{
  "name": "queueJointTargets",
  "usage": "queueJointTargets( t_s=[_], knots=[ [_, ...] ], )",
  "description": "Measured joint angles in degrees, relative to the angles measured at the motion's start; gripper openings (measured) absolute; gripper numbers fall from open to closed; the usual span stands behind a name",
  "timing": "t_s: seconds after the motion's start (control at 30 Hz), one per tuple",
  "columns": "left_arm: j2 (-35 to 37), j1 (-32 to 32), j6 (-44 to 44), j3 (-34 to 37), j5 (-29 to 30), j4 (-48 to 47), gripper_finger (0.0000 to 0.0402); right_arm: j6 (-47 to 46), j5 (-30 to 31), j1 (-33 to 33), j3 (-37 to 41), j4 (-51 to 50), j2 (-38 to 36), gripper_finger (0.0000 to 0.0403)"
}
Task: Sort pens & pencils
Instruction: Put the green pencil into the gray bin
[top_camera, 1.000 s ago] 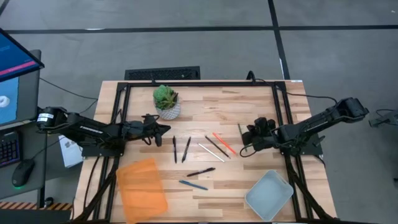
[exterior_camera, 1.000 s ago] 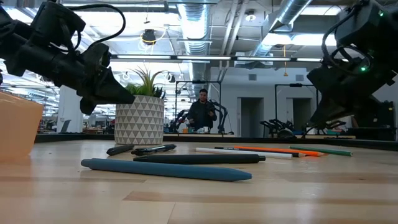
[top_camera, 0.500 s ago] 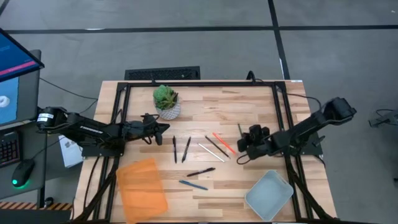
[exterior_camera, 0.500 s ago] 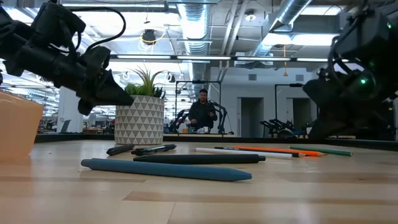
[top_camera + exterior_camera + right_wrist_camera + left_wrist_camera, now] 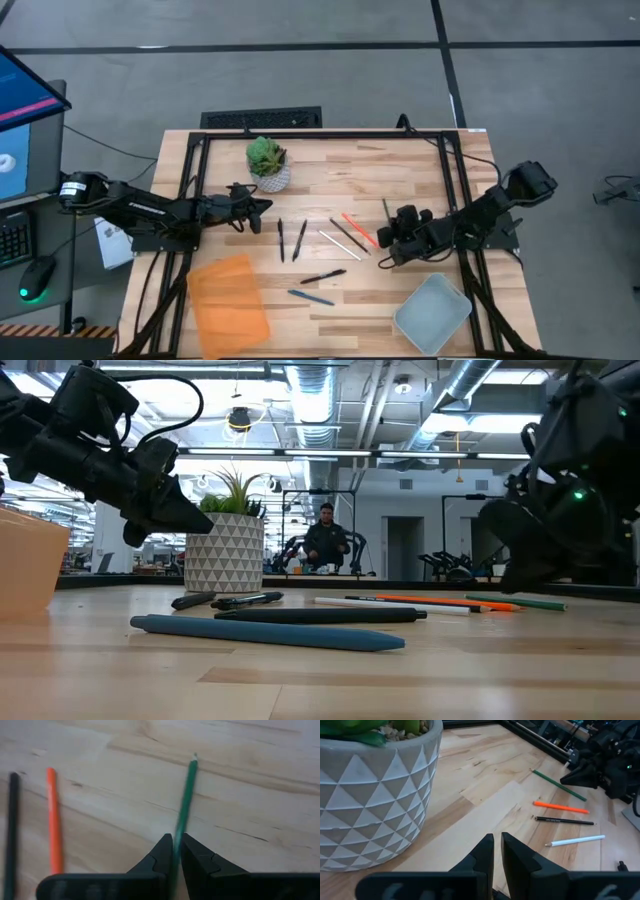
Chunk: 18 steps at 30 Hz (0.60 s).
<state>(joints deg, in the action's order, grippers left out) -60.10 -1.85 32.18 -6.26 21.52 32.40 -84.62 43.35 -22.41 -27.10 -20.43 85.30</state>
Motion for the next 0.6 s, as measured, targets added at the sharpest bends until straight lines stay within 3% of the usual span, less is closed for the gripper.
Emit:
queueJointTargets(
  t_s=[0.6],
  knots=[
    [0.0, 0.0, 0.4, 0.0, -0.1, -1.5, 0.0025, 0.5, -3.0, 4.3, -2.1, -1.8, -0.3, 0.0063]
  ],
)
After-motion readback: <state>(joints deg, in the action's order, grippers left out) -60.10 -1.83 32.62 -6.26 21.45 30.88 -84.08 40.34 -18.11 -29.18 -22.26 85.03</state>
